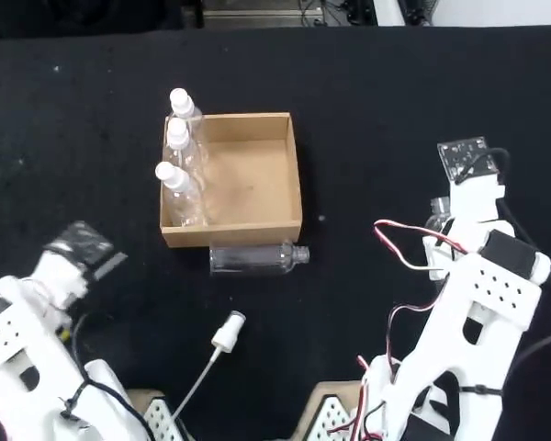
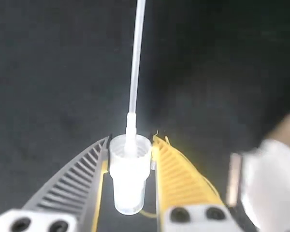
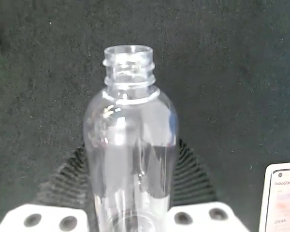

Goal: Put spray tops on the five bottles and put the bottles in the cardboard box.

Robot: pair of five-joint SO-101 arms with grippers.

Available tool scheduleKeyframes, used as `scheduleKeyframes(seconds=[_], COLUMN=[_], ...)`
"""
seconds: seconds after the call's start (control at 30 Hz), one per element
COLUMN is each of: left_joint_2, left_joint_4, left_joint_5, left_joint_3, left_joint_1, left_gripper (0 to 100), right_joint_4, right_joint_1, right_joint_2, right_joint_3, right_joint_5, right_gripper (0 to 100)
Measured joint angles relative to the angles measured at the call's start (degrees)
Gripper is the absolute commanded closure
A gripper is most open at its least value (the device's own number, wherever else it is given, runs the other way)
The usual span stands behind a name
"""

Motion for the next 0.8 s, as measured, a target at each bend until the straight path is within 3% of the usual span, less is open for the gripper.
scheduleKeyframes(seconds=[0.23,0.33,0.4,0.6,0.8], left_joint_2=[0.09,0.09,0.09,0.09,0.09], left_joint_4=[-28.04,-35.96,-37.80,-38.86,-38.86], left_joint_5=[25.49,28.48,28.84,29.10,30.42], left_joint_3=[11.52,15.30,15.47,16.09,16.70], left_joint_1=[-3.34,-3.25,-3.25,-3.25,-3.69], left_gripper=[97,97,94,69,66], right_joint_4=[0.44,0.44,-1.32,-9.32,-14.33], right_joint_1=[-9.23,-15.47,-19.52,-27.16,-27.60], right_joint_2=[0.00,-0.09,-0.09,-0.09,-0.09], right_joint_3=[0.18,2.64,5.19,13.10,17.23], right_joint_5=[-11.25,-17.41,-21.01,-28.31,-29.19], right_gripper=[98.7,98.7,98.7,98.7,98.7])
